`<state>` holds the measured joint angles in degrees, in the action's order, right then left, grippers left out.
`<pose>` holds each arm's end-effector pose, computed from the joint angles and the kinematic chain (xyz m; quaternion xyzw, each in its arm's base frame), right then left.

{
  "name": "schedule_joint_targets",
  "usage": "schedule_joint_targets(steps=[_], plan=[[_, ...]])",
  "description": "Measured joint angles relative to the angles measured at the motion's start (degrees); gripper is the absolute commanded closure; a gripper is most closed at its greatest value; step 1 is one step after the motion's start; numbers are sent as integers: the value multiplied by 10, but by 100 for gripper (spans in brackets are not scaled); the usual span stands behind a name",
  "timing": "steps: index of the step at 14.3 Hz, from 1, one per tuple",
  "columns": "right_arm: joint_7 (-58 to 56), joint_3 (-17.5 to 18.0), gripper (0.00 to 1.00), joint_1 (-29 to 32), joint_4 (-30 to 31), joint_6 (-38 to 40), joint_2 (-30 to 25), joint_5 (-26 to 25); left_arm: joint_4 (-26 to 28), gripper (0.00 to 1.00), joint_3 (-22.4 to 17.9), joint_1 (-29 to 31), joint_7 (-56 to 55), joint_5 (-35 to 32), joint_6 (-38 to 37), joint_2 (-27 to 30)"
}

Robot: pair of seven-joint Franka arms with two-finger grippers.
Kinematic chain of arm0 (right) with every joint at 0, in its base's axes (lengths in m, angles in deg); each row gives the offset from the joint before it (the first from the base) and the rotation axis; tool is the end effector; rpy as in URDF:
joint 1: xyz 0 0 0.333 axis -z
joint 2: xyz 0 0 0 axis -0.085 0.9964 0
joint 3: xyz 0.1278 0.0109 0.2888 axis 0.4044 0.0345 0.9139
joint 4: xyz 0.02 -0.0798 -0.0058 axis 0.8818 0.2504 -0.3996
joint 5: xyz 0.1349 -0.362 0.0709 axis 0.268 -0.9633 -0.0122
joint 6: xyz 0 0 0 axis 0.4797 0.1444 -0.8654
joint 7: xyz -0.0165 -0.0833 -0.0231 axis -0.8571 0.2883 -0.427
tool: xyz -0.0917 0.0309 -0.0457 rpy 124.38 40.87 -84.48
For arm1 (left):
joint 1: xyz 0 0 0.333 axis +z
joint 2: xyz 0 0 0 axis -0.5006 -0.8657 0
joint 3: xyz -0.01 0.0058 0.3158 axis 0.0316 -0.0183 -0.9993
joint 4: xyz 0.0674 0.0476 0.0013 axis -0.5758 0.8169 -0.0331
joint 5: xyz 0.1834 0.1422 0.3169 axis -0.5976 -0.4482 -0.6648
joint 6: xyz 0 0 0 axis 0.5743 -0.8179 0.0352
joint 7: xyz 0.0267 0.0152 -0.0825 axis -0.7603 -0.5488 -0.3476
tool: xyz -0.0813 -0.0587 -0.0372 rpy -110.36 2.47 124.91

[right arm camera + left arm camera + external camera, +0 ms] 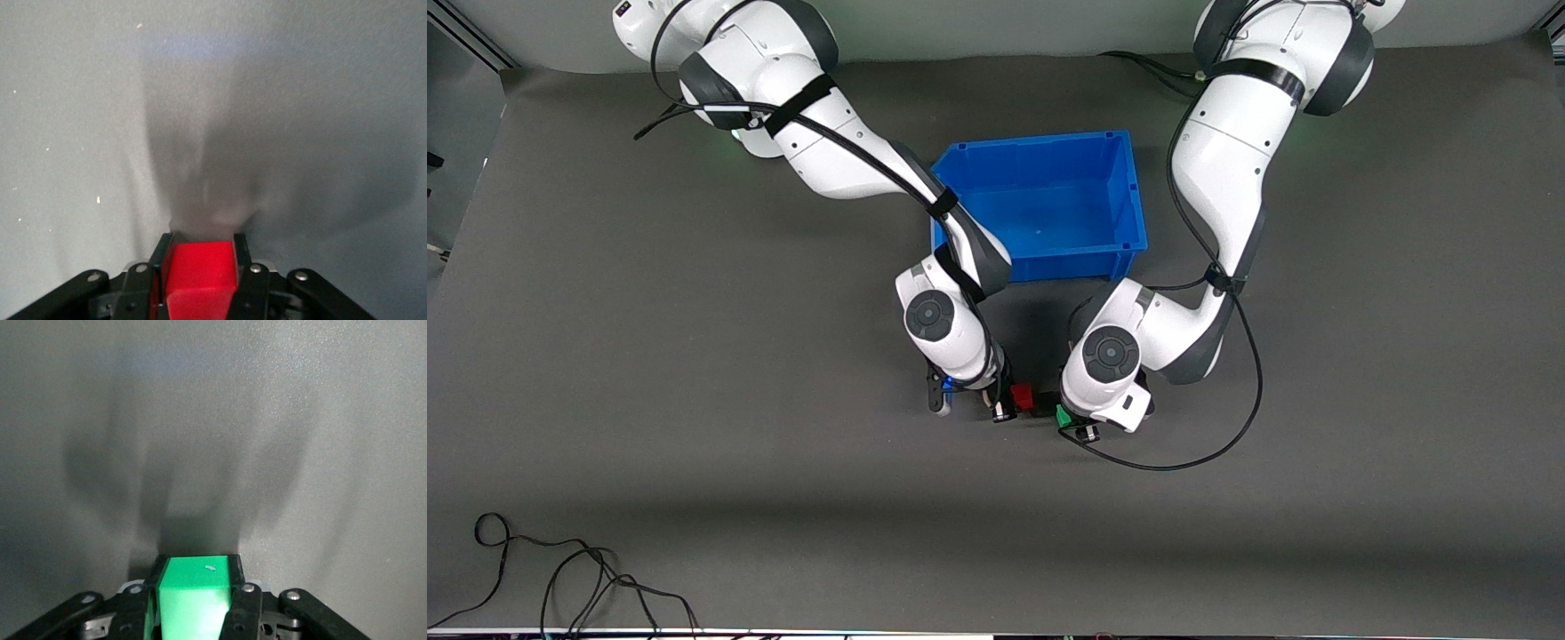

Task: Attach green and red cubes to black cube
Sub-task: 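Press the red and green cubes against the black cube with both grippers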

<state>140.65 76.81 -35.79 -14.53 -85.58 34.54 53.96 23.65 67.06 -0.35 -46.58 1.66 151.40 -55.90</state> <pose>0.6066 0.4768 0.1626 -0.7288 0.6669 0.0427 0.1492 0.6421 -0.3981 0.1888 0.6027 0.7970 -0.0219 0.0324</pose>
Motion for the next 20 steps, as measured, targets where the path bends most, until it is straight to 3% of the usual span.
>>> schedule_joint_targets(steps=[20], plan=[[18, -2, 100, -4, 15, -55, 1, 0, 3, 100, -5, -17, 23, -16, -27, 0]])
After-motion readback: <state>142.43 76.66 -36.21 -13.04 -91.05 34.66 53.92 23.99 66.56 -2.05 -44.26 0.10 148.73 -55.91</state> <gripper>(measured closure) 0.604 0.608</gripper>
